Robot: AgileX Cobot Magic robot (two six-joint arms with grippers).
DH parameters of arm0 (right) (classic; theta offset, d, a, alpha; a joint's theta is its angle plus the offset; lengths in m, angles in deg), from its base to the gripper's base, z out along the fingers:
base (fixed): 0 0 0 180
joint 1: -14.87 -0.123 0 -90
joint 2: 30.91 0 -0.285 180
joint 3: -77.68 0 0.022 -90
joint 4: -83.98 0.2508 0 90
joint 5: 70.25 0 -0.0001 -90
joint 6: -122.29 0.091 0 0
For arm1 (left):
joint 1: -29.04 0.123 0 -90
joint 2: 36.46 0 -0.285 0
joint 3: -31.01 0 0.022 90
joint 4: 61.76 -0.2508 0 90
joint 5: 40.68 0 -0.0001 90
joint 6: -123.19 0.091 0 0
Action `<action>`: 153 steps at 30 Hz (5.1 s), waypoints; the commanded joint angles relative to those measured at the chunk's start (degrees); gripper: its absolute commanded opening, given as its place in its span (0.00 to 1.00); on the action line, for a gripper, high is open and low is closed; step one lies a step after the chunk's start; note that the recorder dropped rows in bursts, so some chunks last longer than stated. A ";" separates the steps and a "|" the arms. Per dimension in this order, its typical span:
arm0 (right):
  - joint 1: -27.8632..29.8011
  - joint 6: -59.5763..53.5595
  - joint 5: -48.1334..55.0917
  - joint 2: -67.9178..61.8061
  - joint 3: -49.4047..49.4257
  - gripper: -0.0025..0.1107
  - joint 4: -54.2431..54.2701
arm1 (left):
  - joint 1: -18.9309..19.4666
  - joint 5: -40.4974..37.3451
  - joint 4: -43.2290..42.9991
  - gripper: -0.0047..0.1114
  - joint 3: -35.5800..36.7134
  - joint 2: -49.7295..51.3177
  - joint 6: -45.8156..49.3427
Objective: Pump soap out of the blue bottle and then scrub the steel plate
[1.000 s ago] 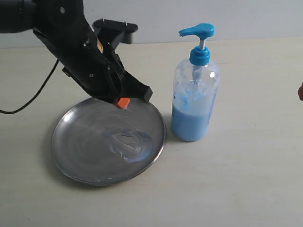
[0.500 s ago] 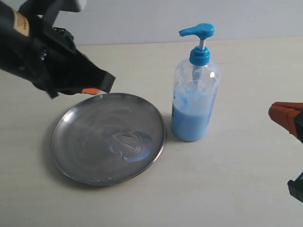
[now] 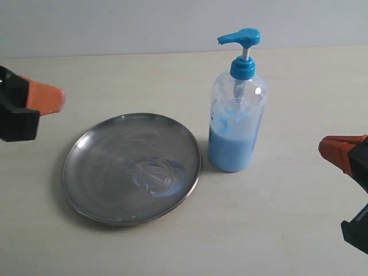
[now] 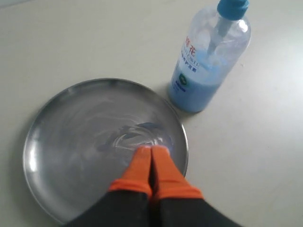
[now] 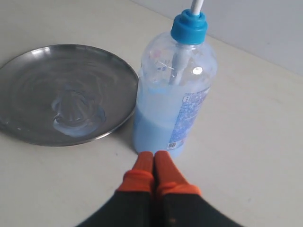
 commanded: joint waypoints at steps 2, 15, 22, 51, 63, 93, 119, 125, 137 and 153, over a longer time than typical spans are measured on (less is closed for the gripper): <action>-0.11 -4.37 3.52 -2.91 -2.57 0.02 8.64 | -0.05 2.95 -1.44 0.04 4.24 -8.00 -0.39; -0.11 -29.83 6.83 -8.49 -6.35 0.02 34.33 | -0.05 4.67 -1.44 0.04 11.10 -20.61 -0.39; 1.73 -13.09 -0.69 -3.23 -3.79 0.02 17.80 | -0.05 10.69 -1.44 0.04 17.36 -27.54 -0.39; 1.73 5.72 0.59 -1.19 -2.67 0.08 -0.61 | -0.05 14.85 -1.44 0.04 21.64 -28.87 -0.15; 1.73 5.90 0.59 -1.19 -2.67 0.08 -0.61 | 7.17 14.65 -1.44 0.04 27.59 -40.16 -0.15; 1.73 6.15 0.82 -1.19 -2.67 0.08 -0.61 | 32.78 18.63 -0.72 0.04 40.48 -52.83 5.64; 1.73 6.15 0.82 -1.19 -2.67 0.08 -0.61 | 32.78 12.87 -1.12 0.04 43.06 -52.83 2.68; 1.73 6.15 0.82 -1.19 -2.67 0.08 -0.61 | 32.78 12.87 -1.12 0.04 43.06 -52.83 2.80; 1.73 6.15 0.82 -1.19 -2.67 0.08 -0.61 | 32.78 12.77 -1.12 0.04 43.06 -52.83 2.80; 0.66 5.68 1.08 -1.19 -2.67 0.08 -0.83 | 32.78 12.77 -1.12 0.04 43.06 -52.83 2.80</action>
